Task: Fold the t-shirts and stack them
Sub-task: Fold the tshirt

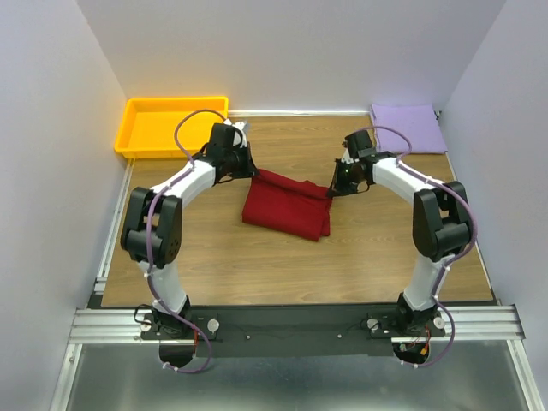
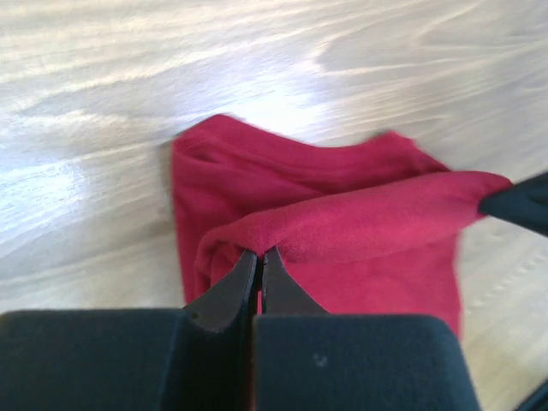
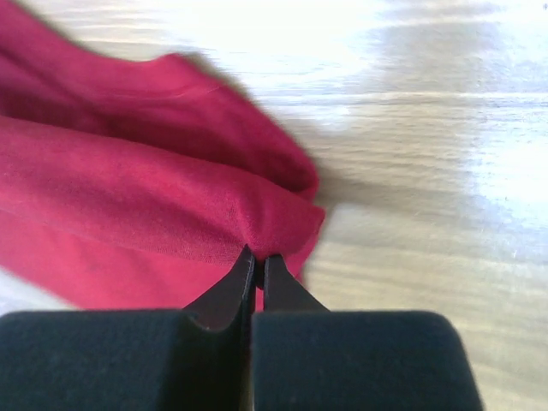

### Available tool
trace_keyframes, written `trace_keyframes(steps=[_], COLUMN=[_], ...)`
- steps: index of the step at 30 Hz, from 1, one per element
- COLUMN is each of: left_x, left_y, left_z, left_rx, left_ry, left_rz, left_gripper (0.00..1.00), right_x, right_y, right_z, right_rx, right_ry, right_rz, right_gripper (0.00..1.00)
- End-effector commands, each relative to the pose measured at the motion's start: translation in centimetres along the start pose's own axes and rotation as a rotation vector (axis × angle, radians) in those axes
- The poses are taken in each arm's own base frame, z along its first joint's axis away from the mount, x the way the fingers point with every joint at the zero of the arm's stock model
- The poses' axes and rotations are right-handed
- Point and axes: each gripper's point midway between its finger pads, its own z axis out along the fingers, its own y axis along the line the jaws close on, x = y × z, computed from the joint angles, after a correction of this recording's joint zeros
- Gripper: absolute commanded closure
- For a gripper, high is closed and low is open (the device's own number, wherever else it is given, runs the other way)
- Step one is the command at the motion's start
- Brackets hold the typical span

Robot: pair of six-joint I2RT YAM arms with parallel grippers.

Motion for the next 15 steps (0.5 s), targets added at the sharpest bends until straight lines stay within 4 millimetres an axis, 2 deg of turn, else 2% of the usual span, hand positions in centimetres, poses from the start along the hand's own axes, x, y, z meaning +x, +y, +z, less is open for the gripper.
trace_keyframes(steps=[1, 4, 6, 7, 8, 9, 11, 15], left_x=[0.7, 0.1, -0.6, 0.0, -0.2, -1.1, -1.5, -0.4], left_y=[3.0, 3.7, 3.6, 4.3, 4.3, 3.9, 3.9, 4.1], left_z=[2.6, 2.8, 1.7, 1.2, 0.7, -0.3, -0.7, -0.7], left_rx=[-0.098, -0.142, -0.164, -0.195, -0.206, -0.202, -0.197, -0.194], left_ry=[0.026, 0.005, -0.042, -0.049, -0.072, -0.114, -0.15, -0.128], left_rz=[-0.006, -0.017, -0.03, -0.042, -0.048, -0.048, -0.057, -0.077], left_gripper=[0.9, 0.79, 0.8, 0.8, 0.81, 0.81, 0.8, 0.62], right_x=[0.2, -1.0, -2.4, -3.5, -4.2, -4.5, -5.2, -5.5], right_y=[-3.0, -3.2, -2.0, -1.0, -0.6, 0.0, 0.7, 0.9], right_z=[2.9, 3.3, 2.6, 1.8, 1.4, 1.1, 0.7, 0.7], right_rx=[0.097, 0.106, 0.067, 0.043, 0.031, 0.01, -0.011, -0.017], right_ry=[-0.027, -0.06, -0.089, -0.119, -0.135, -0.14, -0.153, -0.157], right_rz=[0.028, 0.003, -0.025, -0.042, -0.051, -0.059, -0.073, -0.075], right_gripper=[0.92, 0.88, 0.88, 0.88, 0.88, 0.87, 0.77, 0.64])
